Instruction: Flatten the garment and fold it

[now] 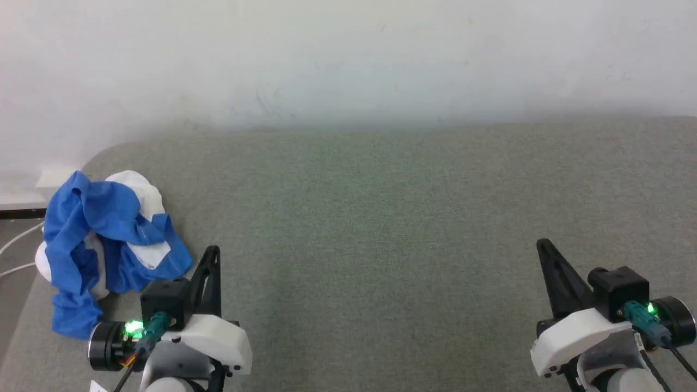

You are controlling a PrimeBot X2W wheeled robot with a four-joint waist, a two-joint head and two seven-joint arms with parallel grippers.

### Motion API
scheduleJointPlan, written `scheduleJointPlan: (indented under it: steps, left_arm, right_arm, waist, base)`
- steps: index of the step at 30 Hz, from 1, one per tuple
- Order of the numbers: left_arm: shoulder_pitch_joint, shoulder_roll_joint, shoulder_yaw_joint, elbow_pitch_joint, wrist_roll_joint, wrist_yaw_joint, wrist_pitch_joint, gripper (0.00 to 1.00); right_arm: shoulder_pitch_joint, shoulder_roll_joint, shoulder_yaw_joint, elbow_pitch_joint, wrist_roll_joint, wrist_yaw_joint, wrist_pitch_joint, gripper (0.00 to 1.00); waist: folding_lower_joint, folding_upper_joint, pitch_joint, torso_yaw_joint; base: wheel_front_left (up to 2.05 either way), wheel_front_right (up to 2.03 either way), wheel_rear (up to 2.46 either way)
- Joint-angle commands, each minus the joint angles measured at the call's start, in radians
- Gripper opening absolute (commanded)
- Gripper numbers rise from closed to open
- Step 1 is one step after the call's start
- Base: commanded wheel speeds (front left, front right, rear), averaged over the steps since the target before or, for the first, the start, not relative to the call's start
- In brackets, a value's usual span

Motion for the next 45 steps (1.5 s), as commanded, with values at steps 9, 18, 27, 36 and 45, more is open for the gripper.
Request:
scheduleJointPlan:
  steps: [9, 18, 27, 36, 45]
  left_arm:
    - [0.006, -0.002, 0.004, -0.005, 0.006, 0.007, 0.000, 0.00]
    - [0.006, -0.002, 0.004, -0.005, 0.006, 0.007, 0.000, 0.00]
    - [0.006, -0.002, 0.004, -0.005, 0.006, 0.007, 0.000, 0.00]
    - [-0.001, 0.000, -0.004, 0.003, -0.001, 0.002, -0.003, 1.00]
    - [-0.012, 0.000, -0.019, 0.022, -0.005, 0.017, -0.022, 1.00]
  right_arm:
    - [-0.015, 0.003, 0.000, 0.001, -0.005, -0.001, 0.000, 0.00]
    - [-0.015, 0.003, 0.000, 0.001, -0.005, -0.001, 0.000, 0.00]
    - [-0.015, 0.003, 0.000, 0.001, -0.005, -0.001, 0.000, 0.00]
    - [0.001, -0.001, -0.002, 0.000, 0.002, 0.000, -0.003, 1.00]
    - [-0.002, 0.000, -0.009, 0.005, 0.005, 0.000, -0.019, 1.00]
  waist:
    - [0.0000, 0.0000, 0.000, 0.000]
    - [0.0000, 0.0000, 0.000, 0.000]
    - [0.0000, 0.0000, 0.000, 0.000]
    - [0.0000, 0.0000, 0.000, 0.000]
    - [0.0000, 0.0000, 0.000, 0.008]
  base:
    - [0.00, 0.00, 0.00]
    - [0.00, 0.00, 0.00]
    - [0.00, 0.00, 0.00]
    - [0.00, 0.00, 0.00]
    - [0.00, 0.00, 0.00]
